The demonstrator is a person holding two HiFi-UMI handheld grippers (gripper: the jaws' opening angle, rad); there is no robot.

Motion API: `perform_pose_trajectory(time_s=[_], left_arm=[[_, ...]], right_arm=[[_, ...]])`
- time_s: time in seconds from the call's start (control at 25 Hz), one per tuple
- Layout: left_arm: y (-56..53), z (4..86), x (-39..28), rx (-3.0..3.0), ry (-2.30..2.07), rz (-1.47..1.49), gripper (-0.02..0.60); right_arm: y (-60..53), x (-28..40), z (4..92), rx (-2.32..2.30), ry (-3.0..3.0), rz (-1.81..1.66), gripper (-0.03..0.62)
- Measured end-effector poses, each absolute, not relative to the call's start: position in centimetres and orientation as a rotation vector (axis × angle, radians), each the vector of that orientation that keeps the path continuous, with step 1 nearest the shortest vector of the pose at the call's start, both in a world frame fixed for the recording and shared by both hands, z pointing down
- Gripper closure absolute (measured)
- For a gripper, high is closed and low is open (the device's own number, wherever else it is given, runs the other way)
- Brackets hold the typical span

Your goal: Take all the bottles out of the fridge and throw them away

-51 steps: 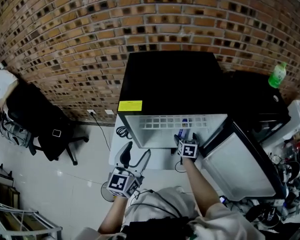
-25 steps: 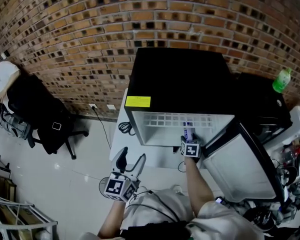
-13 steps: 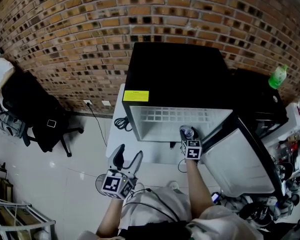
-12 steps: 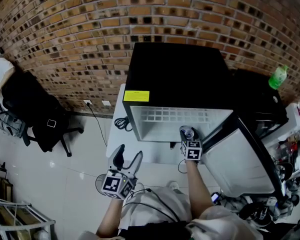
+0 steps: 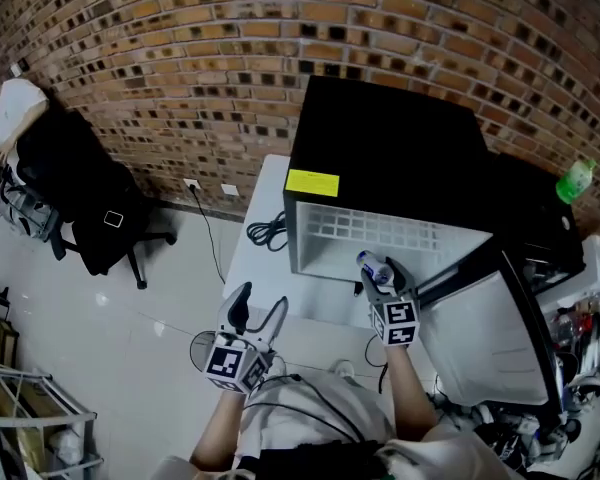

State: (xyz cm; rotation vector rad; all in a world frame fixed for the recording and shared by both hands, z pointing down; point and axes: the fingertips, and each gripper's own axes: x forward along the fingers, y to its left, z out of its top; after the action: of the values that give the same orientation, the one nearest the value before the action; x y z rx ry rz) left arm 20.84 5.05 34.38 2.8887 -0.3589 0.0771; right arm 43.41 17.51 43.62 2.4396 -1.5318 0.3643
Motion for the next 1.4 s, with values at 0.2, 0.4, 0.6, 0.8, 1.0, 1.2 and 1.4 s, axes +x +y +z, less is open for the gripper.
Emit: perform_pose_trajectory(time_s=[0.2,0.4,0.6,0.8,1.0,1.2,1.4], left_arm=[[1.7,36.7,16.2,2.857,-0.533,0.048,0.273],[-2.1,40.4,9.5,2.809,-0.801,0.125,0.273],[-4.5,46.3,-0.3,2.664,-1.029,0.23,0.273],[-6.5,54.3,-11.6,2.479,-1.252,0.315,0.273],[-6.3,64.9,-18.9,2.211,-1.406,0.41,0.273],[-5.0,75.5,-23.7,2.033,-1.473,0.387,0.273],[-1.4,87.0,-26.5,1.801,-1.5,0.305,0.273]], right_arm=[[12.7,35.1,42.2,2.246,-1.823,0.37,0.315],[5.1,26.2,45.3,1.921,-2.094,0.425,0.315],[-1.2,14.7,50.0,1.572,-2.282,0.515,0.315],[-6.7,2.6,59.2,1.23,-2.371,0.52,0.315],[-9.9,-5.6,72.8,0.93,-2.325,0.548,0.315],[-11.2,-11.2,90.6,0.843,-2.157,0.633,0.315],[-9.5,-13.9,108.3,0.81,-1.914,0.7,0.313]])
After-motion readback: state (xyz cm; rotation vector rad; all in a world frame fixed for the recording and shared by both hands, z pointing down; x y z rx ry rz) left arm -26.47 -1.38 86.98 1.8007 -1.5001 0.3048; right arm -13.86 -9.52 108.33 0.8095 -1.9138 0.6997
